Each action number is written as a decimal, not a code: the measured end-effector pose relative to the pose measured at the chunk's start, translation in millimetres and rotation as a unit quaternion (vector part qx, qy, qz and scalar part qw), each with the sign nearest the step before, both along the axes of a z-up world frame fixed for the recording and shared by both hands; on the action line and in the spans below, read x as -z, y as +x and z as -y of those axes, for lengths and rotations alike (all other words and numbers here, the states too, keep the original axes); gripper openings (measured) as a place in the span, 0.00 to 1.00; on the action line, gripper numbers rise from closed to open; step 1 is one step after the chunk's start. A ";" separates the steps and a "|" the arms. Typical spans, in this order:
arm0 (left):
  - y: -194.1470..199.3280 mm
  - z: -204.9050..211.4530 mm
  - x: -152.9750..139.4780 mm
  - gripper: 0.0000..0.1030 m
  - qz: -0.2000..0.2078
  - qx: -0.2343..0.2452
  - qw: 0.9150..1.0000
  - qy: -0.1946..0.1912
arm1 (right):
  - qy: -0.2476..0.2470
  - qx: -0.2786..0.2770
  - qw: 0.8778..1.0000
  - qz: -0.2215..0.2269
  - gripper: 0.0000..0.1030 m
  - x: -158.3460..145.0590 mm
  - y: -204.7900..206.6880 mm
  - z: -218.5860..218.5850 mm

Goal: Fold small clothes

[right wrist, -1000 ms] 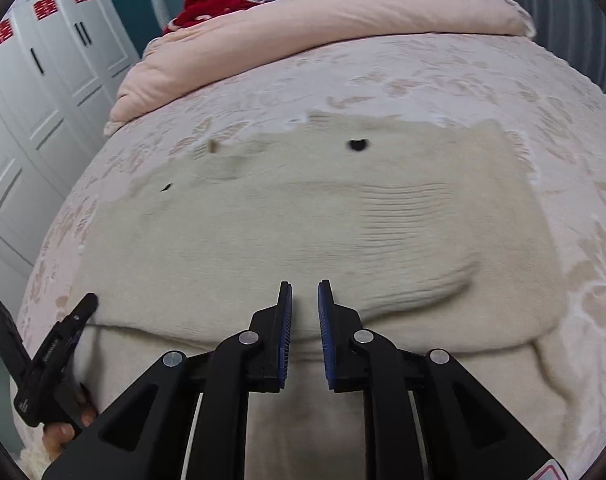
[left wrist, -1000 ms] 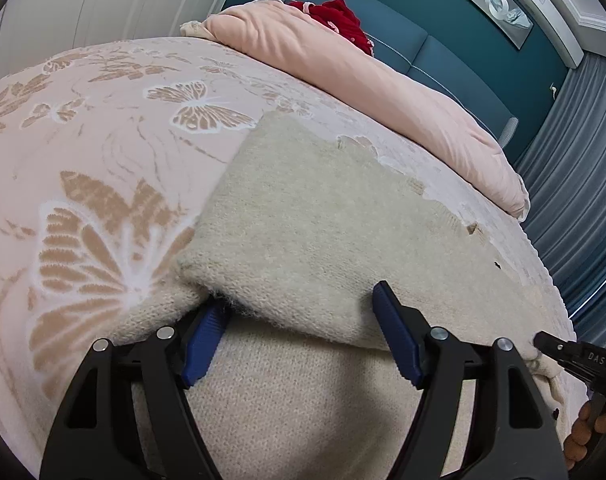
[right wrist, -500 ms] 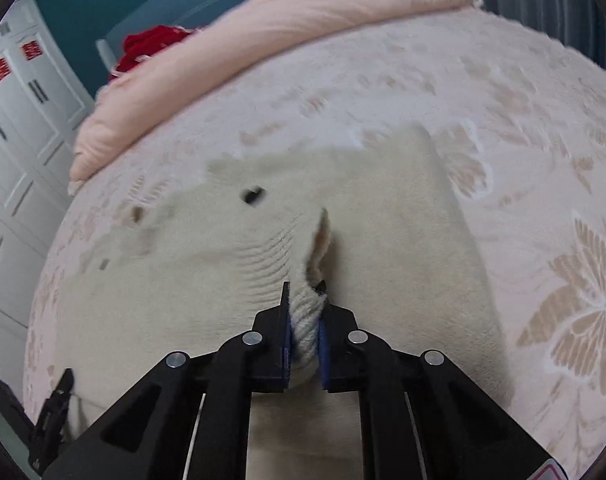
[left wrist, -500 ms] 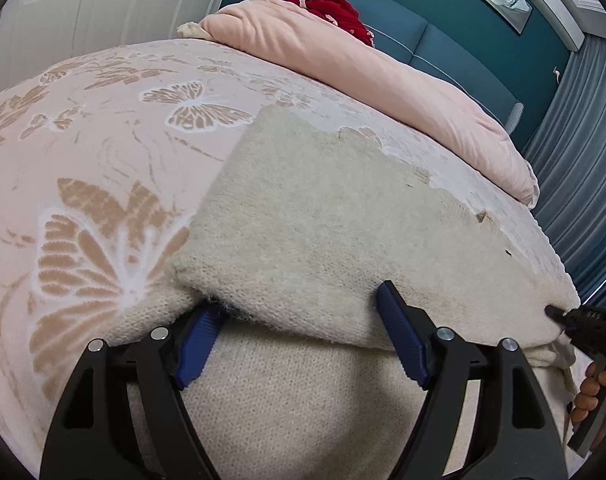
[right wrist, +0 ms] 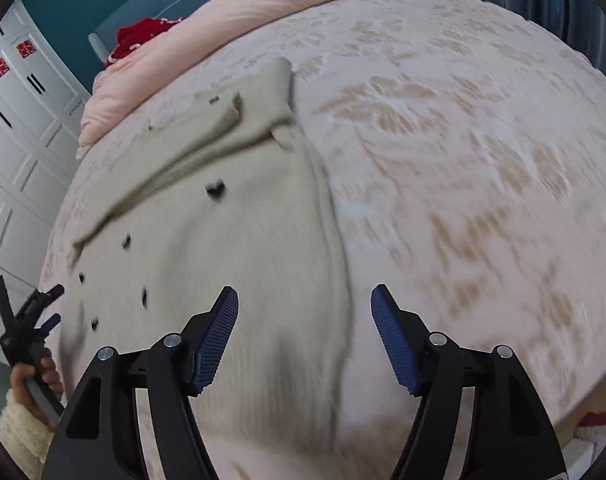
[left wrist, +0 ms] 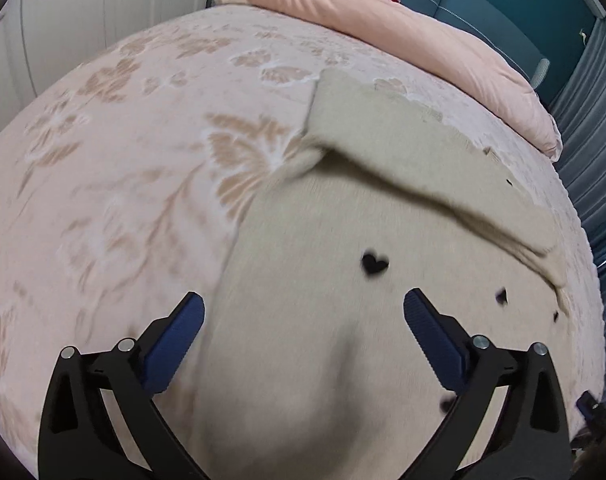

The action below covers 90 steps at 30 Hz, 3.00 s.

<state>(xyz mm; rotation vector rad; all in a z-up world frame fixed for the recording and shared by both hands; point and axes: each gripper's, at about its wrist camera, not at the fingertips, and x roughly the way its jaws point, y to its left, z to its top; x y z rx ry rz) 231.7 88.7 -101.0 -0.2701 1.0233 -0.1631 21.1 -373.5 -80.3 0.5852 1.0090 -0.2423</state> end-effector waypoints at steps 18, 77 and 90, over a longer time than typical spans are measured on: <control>-93.2 -14.6 14.3 0.61 -0.070 -0.040 0.994 -0.073 | 0.184 0.047 0.981 0.046 0.21 43.0 -11.5 -33.5; -59.0 1.2 -50.9 0.90 0.033 0.109 0.993 -0.031 | -0.016 -0.010 0.998 0.064 0.66 -22.2 0.1 18.4; -50.5 9.6 -56.7 0.06 0.026 0.135 0.990 -0.013 | -0.027 -0.036 0.993 0.106 0.05 -58.2 0.2 -1.0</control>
